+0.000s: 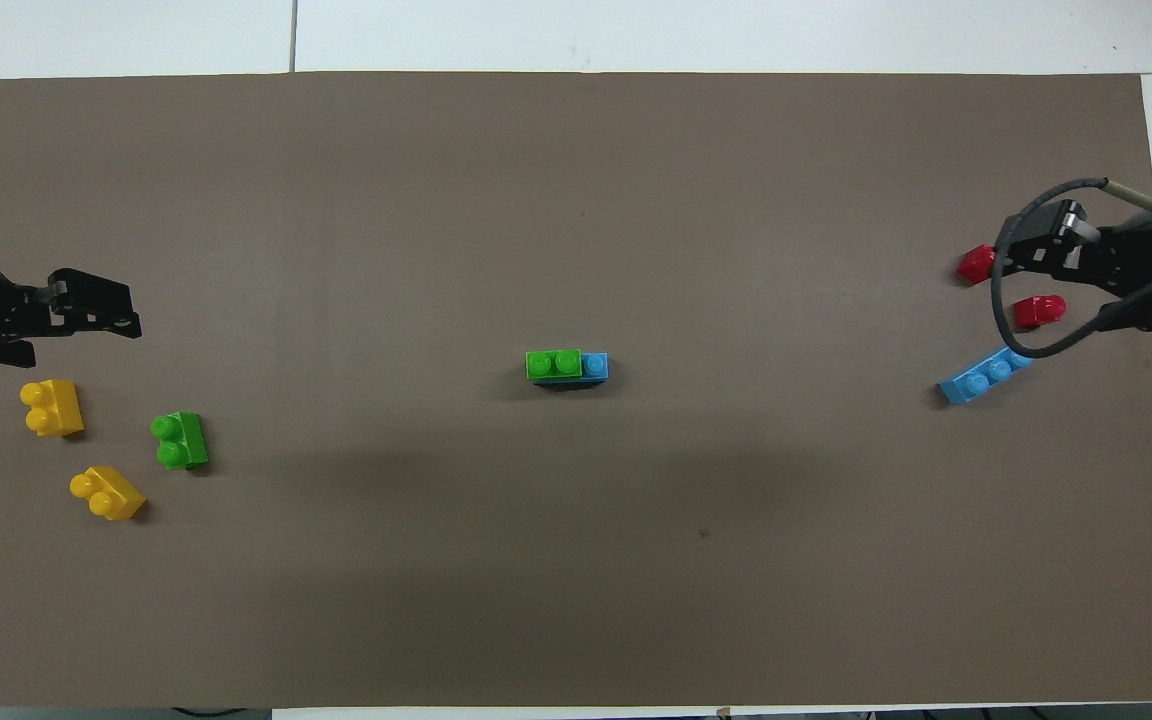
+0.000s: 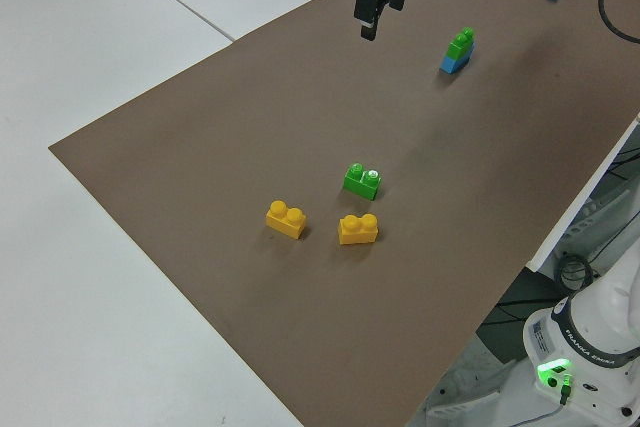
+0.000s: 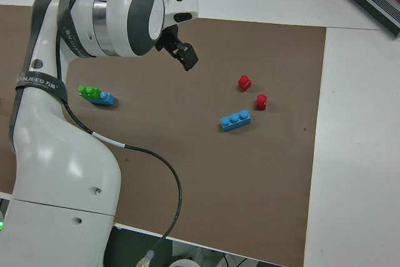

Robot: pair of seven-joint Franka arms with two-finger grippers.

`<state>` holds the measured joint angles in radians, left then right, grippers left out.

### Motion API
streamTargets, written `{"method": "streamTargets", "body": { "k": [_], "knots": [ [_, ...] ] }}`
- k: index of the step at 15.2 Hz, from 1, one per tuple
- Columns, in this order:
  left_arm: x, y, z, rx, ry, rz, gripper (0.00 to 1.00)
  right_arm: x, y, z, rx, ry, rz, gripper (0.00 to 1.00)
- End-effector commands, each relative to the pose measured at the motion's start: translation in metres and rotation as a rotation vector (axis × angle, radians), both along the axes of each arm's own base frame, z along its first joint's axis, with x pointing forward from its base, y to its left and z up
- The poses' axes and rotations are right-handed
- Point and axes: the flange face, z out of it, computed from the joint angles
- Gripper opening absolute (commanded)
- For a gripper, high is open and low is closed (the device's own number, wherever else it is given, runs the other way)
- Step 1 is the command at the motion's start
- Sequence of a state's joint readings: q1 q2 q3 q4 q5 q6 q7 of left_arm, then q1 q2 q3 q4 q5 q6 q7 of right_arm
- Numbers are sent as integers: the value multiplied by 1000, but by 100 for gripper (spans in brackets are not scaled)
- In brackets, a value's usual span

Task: Remove green block with left arm and hold with right
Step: 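Move both grippers toward the joined green and blue block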

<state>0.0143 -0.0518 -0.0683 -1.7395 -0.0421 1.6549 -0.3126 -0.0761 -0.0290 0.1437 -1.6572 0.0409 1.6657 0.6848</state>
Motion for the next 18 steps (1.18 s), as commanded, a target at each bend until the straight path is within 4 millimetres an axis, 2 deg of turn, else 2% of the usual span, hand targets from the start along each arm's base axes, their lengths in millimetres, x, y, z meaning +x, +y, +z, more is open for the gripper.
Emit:
{"method": "streamTargets", "body": {
  "k": [1, 4, 7, 11, 15, 17, 18],
  "knots": [
    [-14, -22, -4, -10, -5, 177, 100, -2, 1, -10, 67, 35, -256, 95],
    [-13, -40, -8, -53, -20, 399, 100, -1, 11, -14, 186, 99, -504, 92],
    [-17, -60, -12, -62, -10, 571, 100, 2, 19, -31, 266, 183, -640, 92],
    [-33, -90, -24, -67, -14, 719, 100, 20, 31, -67, 419, 328, -716, 92],
    [-41, -115, -29, -70, 2, 950, 100, 37, 42, -102, 508, 394, -773, 93],
    [-44, -127, -33, -74, 7, 1049, 100, 39, 63, -117, 532, 404, -771, 93],
    [-50, -139, -36, -68, 16, 1067, 100, 39, 65, -125, 537, 399, -782, 93]
  ]
}}
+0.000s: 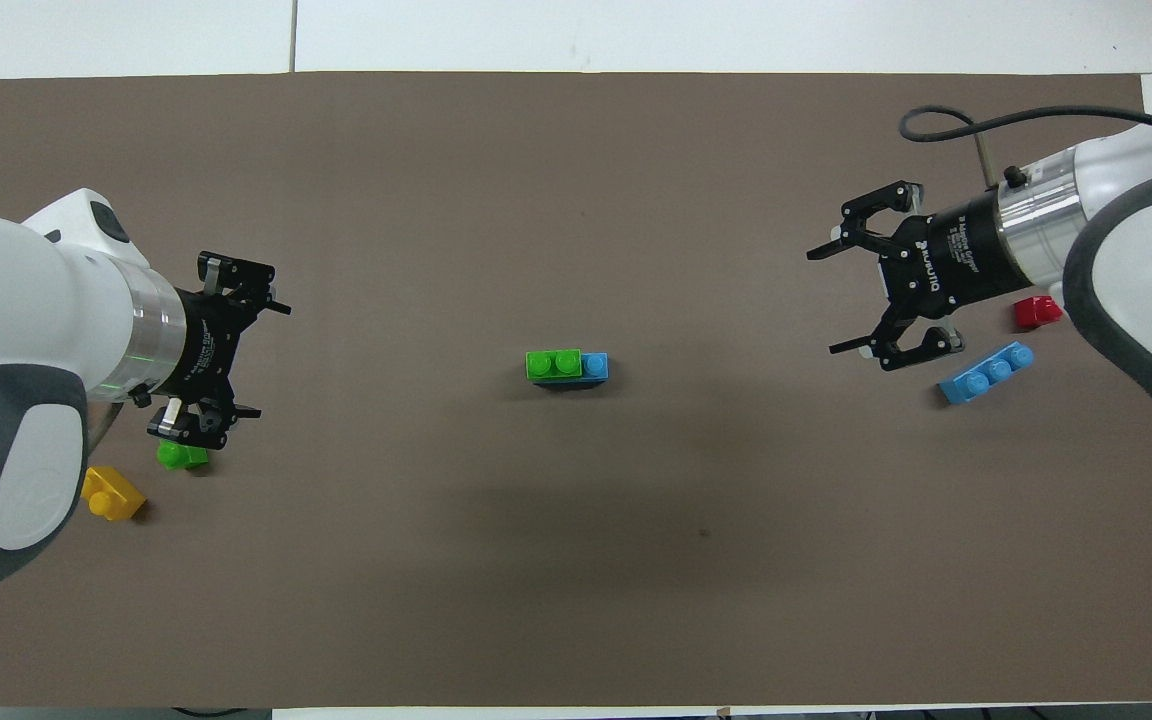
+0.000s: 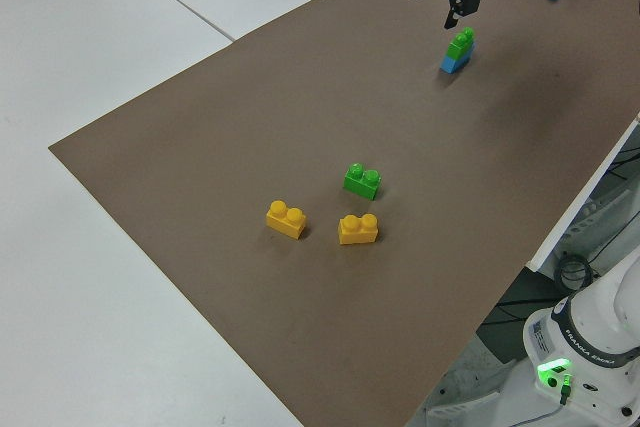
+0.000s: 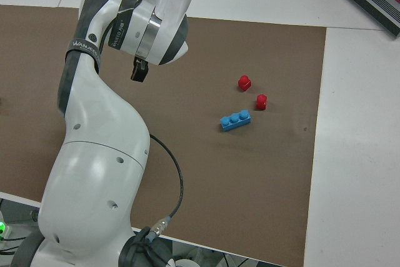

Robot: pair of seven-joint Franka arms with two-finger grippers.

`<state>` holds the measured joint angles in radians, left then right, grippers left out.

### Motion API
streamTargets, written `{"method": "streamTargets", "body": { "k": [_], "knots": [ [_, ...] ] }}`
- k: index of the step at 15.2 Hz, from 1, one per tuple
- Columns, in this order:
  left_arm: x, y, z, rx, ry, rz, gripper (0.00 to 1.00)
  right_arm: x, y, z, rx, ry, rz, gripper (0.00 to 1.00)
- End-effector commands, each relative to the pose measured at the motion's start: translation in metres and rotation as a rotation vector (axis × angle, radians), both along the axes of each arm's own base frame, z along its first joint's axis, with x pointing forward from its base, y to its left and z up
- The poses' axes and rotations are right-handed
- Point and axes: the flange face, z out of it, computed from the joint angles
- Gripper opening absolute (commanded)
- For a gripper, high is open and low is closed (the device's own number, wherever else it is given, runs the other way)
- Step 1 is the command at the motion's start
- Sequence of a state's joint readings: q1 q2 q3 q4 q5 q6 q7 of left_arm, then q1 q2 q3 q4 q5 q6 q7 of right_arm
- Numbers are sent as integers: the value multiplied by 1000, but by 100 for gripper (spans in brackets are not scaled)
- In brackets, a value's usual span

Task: Remove green block with left arm and hold with right
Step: 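Lower the left gripper onto the green block while the right gripper approaches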

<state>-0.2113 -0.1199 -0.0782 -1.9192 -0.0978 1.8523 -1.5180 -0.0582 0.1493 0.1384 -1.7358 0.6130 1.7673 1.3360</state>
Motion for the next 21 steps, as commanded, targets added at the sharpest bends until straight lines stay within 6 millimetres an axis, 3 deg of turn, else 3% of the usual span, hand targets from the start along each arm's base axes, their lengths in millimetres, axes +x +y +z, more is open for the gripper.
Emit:
{"method": "streamTargets", "body": {
  "k": [1, 5, 10, 14, 21],
  "knots": [
    [-19, -23, -8, -18, 6, 92, 100, -2, 15, -20, 48, 3, -52, 93],
    [-25, -57, -24, -32, 3, 198, 100, -3, 16, -46, 133, -33, -47, 94],
    [-25, -109, -62, -38, 21, 247, 100, -4, 46, -82, 143, -61, -53, 94],
    [-23, -135, -82, -55, 15, 324, 100, -4, 63, -95, 150, -77, -52, 94],
    [-18, -180, -127, -44, 35, 396, 100, 1, 85, -138, 163, -56, -57, 94]
  ]
}}
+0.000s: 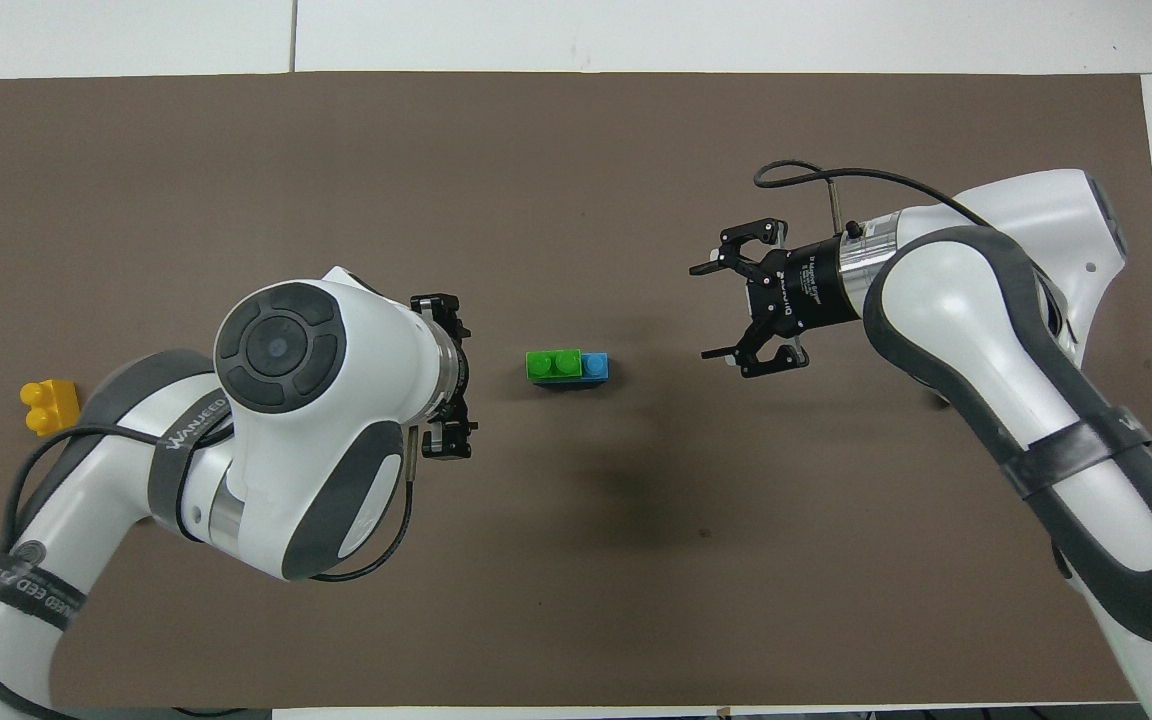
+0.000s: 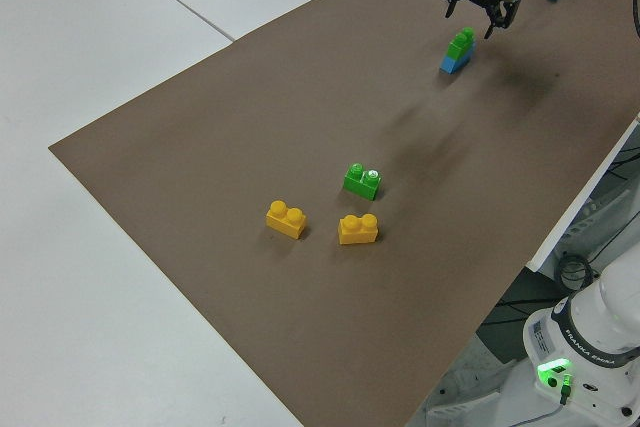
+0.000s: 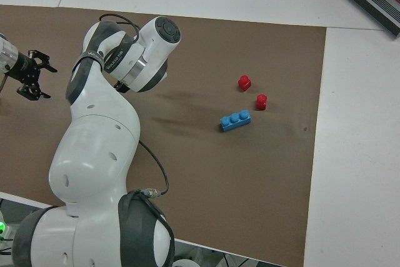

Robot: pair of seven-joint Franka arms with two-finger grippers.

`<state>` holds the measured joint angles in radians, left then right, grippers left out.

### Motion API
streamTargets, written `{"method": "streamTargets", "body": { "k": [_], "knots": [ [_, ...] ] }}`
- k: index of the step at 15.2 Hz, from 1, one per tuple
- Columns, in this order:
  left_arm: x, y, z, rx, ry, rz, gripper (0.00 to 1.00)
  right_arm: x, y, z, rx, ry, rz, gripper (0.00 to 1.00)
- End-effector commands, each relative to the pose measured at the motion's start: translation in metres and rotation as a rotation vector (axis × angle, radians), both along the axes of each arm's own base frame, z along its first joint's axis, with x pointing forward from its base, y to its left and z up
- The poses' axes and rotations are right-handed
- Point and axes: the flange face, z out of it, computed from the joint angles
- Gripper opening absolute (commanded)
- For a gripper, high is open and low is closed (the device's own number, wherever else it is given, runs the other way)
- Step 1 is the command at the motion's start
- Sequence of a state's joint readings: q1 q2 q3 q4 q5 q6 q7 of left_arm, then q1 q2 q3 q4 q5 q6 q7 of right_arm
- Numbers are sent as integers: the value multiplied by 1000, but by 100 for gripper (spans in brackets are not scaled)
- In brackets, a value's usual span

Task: Remove green block with left arm and hold with right
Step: 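Lower the left gripper onto the green block while the right gripper approaches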

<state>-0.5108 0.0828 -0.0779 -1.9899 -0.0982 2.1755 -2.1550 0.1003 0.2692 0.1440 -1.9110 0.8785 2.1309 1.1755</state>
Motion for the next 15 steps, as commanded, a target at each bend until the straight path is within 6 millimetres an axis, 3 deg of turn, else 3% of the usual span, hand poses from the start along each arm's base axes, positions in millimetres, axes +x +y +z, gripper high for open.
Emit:
{"method": "streamTargets", "body": {
  "k": [1, 4, 7, 12, 15],
  "knots": [
    [4, -18, -12, 10, 2, 44, 100, 4, 3, -19, 15, -2, -3, 94],
    [9, -24, -12, 16, -6, 72, 100, 1, 17, -25, 38, 11, -7, 94],
    [14, -32, -26, 28, -3, 81, 100, -3, 44, -38, 27, 0, -24, 94],
    [9, -59, -56, 57, 16, 76, 100, -6, 56, -54, 7, 11, -56, 94],
    [16, -63, -60, 60, 1, 89, 100, -15, 64, -61, -8, 23, -63, 94]
  ]
}}
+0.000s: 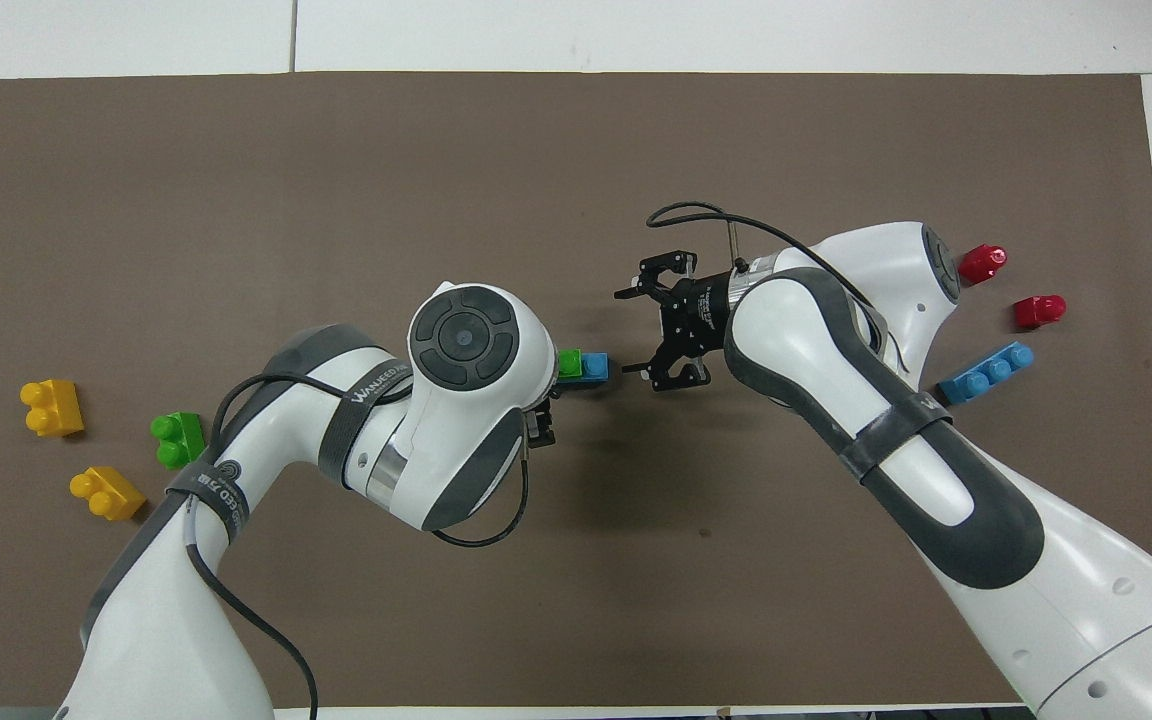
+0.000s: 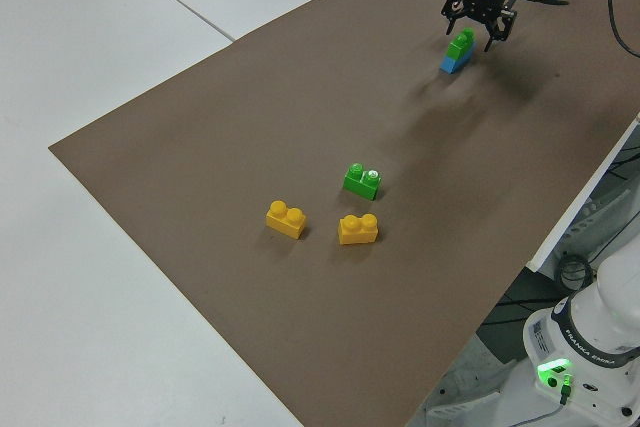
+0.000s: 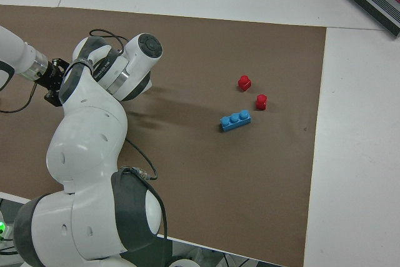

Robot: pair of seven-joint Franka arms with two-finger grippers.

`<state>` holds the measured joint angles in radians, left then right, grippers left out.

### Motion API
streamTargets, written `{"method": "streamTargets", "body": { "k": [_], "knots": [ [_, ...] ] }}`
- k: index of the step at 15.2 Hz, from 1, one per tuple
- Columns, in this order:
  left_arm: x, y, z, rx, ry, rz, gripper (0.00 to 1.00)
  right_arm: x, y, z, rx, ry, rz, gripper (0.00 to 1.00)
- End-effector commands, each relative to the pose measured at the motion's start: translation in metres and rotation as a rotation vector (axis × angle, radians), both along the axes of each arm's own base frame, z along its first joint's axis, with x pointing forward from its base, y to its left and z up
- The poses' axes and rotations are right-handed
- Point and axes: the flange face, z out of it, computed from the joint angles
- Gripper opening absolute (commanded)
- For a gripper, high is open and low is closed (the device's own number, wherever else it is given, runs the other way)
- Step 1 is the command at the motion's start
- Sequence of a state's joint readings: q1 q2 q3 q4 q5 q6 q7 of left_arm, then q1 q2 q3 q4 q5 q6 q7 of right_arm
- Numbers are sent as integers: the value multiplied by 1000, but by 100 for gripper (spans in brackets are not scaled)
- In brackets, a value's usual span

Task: Remove green block with left arm and hold with right
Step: 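Lower the left gripper onto the green block while the right gripper approaches, then close the right gripper on the blue block while the left gripper holds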

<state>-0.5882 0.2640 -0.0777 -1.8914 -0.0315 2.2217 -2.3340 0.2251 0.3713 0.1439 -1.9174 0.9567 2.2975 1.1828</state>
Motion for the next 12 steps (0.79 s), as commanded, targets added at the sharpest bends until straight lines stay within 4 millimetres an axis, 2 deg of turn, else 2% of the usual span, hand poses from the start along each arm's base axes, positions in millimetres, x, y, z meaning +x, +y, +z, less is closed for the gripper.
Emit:
{"method": "streamTargets", "body": {
  "k": [1, 4, 6, 9, 12],
  "knots": [
    [9, -7, -4, 11, -19, 19, 100, -8, 2, -6, -1, 13, -26, 94],
    [9, -8, -10, 12, -19, 30, 100, -12, 3, -7, -1, 26, -22, 94],
    [7, -13, -12, 8, -23, 30, 100, -23, 19, -11, -10, 47, -14, 94],
    [7, -13, -15, 6, -27, 31, 100, -26, 18, -18, -29, 43, -32, 94],
    [7, -13, -16, 2, -36, 36, 100, -29, 28, -26, -42, 30, -41, 94]
  ]
}}
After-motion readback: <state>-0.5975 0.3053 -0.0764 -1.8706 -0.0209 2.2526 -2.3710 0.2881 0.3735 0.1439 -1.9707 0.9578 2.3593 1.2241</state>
